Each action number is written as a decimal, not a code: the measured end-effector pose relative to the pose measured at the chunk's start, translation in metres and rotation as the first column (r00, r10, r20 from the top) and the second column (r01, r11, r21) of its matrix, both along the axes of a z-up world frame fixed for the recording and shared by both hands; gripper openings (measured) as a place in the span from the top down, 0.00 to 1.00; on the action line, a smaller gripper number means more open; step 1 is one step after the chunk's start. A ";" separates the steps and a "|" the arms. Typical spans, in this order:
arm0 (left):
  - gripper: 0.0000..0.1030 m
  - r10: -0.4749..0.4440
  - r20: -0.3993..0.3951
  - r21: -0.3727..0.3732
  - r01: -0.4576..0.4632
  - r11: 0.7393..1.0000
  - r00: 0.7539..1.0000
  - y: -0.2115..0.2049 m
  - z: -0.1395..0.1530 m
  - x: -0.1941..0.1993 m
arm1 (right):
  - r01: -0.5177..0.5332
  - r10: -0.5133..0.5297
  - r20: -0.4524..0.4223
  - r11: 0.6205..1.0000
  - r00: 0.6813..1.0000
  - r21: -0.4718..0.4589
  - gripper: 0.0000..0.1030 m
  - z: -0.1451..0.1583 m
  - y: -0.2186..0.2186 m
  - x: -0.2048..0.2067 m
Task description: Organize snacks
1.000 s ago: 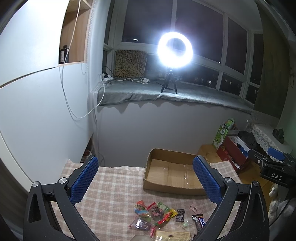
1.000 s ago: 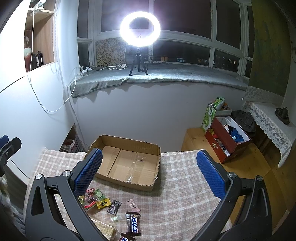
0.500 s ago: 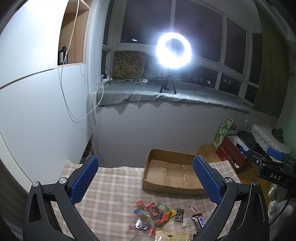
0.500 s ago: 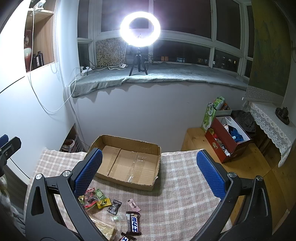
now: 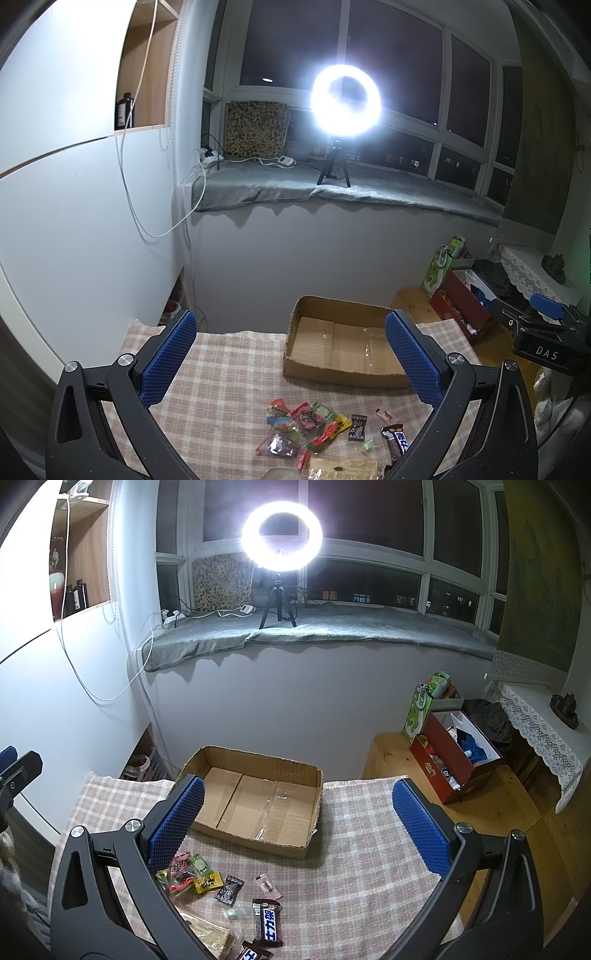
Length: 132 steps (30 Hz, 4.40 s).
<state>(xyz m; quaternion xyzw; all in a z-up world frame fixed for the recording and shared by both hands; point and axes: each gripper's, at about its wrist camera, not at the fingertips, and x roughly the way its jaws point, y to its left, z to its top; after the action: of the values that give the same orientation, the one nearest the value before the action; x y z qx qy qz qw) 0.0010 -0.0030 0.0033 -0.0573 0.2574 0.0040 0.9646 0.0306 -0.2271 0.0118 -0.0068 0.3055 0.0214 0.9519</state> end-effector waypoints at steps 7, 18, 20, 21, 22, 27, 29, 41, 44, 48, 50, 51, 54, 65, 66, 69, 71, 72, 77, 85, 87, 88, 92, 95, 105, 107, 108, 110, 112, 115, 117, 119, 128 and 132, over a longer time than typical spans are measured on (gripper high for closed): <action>0.01 0.000 0.000 -0.001 0.000 1.000 1.000 0.000 0.000 0.000 | 0.000 0.000 0.000 1.000 1.000 0.000 0.00 0.000 0.000 0.000; 0.01 -0.008 -0.010 -0.003 0.008 1.000 1.000 -0.004 -0.001 -0.003 | -0.002 0.002 -0.012 1.000 1.000 -0.001 0.00 -0.007 0.005 -0.004; 0.01 -0.011 -0.018 -0.002 0.011 1.000 1.000 -0.004 -0.002 -0.003 | -0.002 0.002 -0.020 1.000 1.000 -0.001 0.00 -0.011 0.005 -0.004; 0.01 -0.012 -0.023 -0.004 0.012 1.000 1.000 -0.004 -0.004 -0.003 | -0.002 0.002 -0.027 1.000 1.000 0.001 0.00 -0.013 0.005 -0.006; 0.01 -0.011 -0.030 -0.007 0.011 1.000 0.999 -0.004 -0.005 -0.002 | -0.003 0.003 -0.033 1.000 0.999 0.002 0.00 -0.016 0.004 -0.005; 0.01 -0.017 -0.055 -0.013 0.016 1.000 0.998 0.000 -0.014 -0.005 | -0.008 0.008 -0.069 1.000 0.998 0.003 0.00 -0.025 0.001 -0.002; 0.01 -0.019 -0.070 -0.020 0.018 1.000 0.997 0.002 -0.018 -0.005 | -0.019 0.020 -0.094 1.000 0.995 0.009 0.00 -0.031 0.000 -0.002; 0.11 -0.057 -0.208 -0.121 0.032 0.992 0.976 0.017 -0.056 -0.009 | -0.104 0.149 -0.287 0.980 0.946 0.167 0.00 -0.089 -0.016 -0.004; 0.15 -0.083 -0.256 -0.159 0.043 0.986 0.963 0.020 -0.070 -0.012 | -0.117 0.186 -0.341 0.970 0.921 0.213 0.00 -0.106 -0.019 -0.007; 0.21 -0.120 -0.327 -0.214 0.050 0.976 0.938 0.022 -0.094 -0.015 | -0.131 0.248 -0.410 0.947 0.878 0.293 0.00 -0.132 -0.019 -0.012; 0.29 -0.141 -0.358 -0.245 0.053 0.968 0.923 0.022 -0.105 -0.017 | -0.123 0.268 -0.440 0.936 0.857 0.329 0.02 -0.141 -0.020 -0.015; 0.30 -0.151 -0.372 -0.255 0.056 0.965 0.916 0.021 -0.110 -0.017 | -0.118 0.281 -0.457 0.928 0.844 0.352 0.04 -0.147 -0.020 -0.016; 0.33 -0.195 -0.413 -0.296 0.071 0.953 0.890 0.019 -0.125 -0.018 | -0.102 0.321 -0.508 0.905 0.800 0.413 0.06 -0.169 -0.017 -0.019; 0.45 -0.307 -0.529 -0.410 0.078 0.909 0.791 0.010 -0.176 -0.020 | -0.120 0.463 -0.587 0.841 0.664 0.527 0.29 -0.214 0.018 -0.026; 0.45 -0.315 -0.535 -0.415 0.080 0.906 0.784 0.010 -0.179 -0.021 | -0.121 0.469 -0.591 0.839 0.657 0.530 0.29 -0.218 0.020 -0.027; 0.47 -0.331 -0.550 -0.426 0.083 0.901 0.767 0.009 -0.188 -0.021 | -0.120 0.478 -0.610 0.838 0.632 0.532 0.29 -0.228 0.024 -0.027; 0.49 -0.339 -0.558 -0.437 0.080 0.896 0.757 0.010 -0.195 -0.020 | -0.115 0.482 -0.621 0.836 0.618 0.536 0.30 -0.235 0.026 -0.028; 0.50 -0.340 -0.562 -0.438 0.077 0.896 0.754 0.011 -0.196 -0.020 | -0.114 0.485 -0.624 0.835 0.613 0.538 0.32 -0.237 0.026 -0.028; 0.51 -0.350 -0.581 -0.446 0.072 0.892 0.735 0.011 -0.207 -0.017 | -0.101 0.499 -0.631 0.824 0.594 0.557 0.38 -0.243 0.029 -0.026; 0.55 -0.373 -0.597 -0.459 0.079 0.885 0.710 0.009 -0.220 -0.015 | -0.104 0.529 -0.644 0.811 0.552 0.576 0.50 -0.256 0.043 -0.022; 0.57 -0.381 -0.598 -0.467 0.079 0.881 0.705 0.009 -0.223 -0.015 | -0.102 0.535 -0.651 0.808 0.538 0.580 0.52 -0.260 0.046 -0.021; 0.57 -0.385 -0.598 -0.473 0.079 0.878 0.703 0.009 -0.224 -0.015 | -0.102 0.536 -0.654 0.808 0.534 0.580 0.53 -0.262 0.049 -0.021; 0.58 -0.396 -0.596 -0.474 0.092 0.875 0.699 0.004 -0.224 -0.015 | -0.115 0.541 -0.652 0.808 0.531 0.577 0.53 -0.263 0.053 -0.021; 0.59 -0.400 -0.595 -0.469 0.103 0.877 0.697 -0.001 -0.222 -0.015 | -0.117 0.544 -0.651 0.807 0.529 0.579 0.53 -0.263 0.053 -0.021; 0.59 -0.408 -0.573 -0.465 0.127 0.876 0.710 -0.007 -0.206 -0.016 | -0.126 0.541 -0.627 0.804 0.560 0.581 0.54 -0.246 0.046 -0.017; 0.59 -0.406 -0.560 -0.463 0.133 0.876 0.722 -0.007 -0.199 -0.015 | -0.130 0.545 -0.618 0.800 0.566 0.586 0.54 -0.238 0.044 -0.015; 0.59 -0.407 -0.551 -0.461 0.140 0.876 0.728 -0.007 -0.194 -0.014 | -0.133 0.546 -0.614 0.798 0.569 0.587 0.54 -0.235 0.043 -0.014; 0.59 -0.408 -0.537 -0.455 0.154 0.877 0.739 -0.009 -0.186 -0.012 | -0.142 0.549 -0.602 0.796 0.580 0.589 0.54 -0.226 0.041 -0.011; 0.59 -0.409 -0.517 -0.449 0.168 0.878 0.752 -0.009 -0.176 -0.007 | -0.143 0.548 -0.586 0.791 0.597 0.594 0.54 -0.215 0.038 -0.006; 0.59 -0.411 -0.482 -0.448 0.186 0.875 0.773 -0.009 -0.162 0.003 | -0.148 0.540 -0.564 0.791 0.625 0.593 0.54 -0.201 0.036 0.002; 0.59 -0.415 -0.463 -0.448 0.198 0.872 0.783 -0.009 -0.155 0.010 | -0.154 0.535 -0.549 0.791 0.642 0.592 0.54 -0.191 0.034 0.010; 0.59 -0.417 -0.445 -0.448 0.206 0.870 0.792 -0.013 -0.149 0.020 | -0.160 0.530 -0.533 0.792 0.659 0.589 0.54 -0.181 0.032 0.019; 0.59 -0.439 -0.388 -0.439 0.257 0.861 0.810 -0.027 -0.134 0.063 | -0.178 0.499 -0.483 0.805 0.719 0.566 0.54 -0.149 0.016 0.066; 0.59 -0.445 -0.374 -0.446 0.263 0.855 0.813 -0.032 -0.133 0.084 | -0.180 0.480 -0.468 0.815 0.742 0.550 0.54 -0.143 0.010 0.087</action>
<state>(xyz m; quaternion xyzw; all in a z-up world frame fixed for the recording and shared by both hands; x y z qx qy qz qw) 0.0848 -0.0346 -0.1292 -0.1872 0.4827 -0.2147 0.8282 0.1178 -0.2169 -0.1311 0.1752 0.5631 0.2699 0.7612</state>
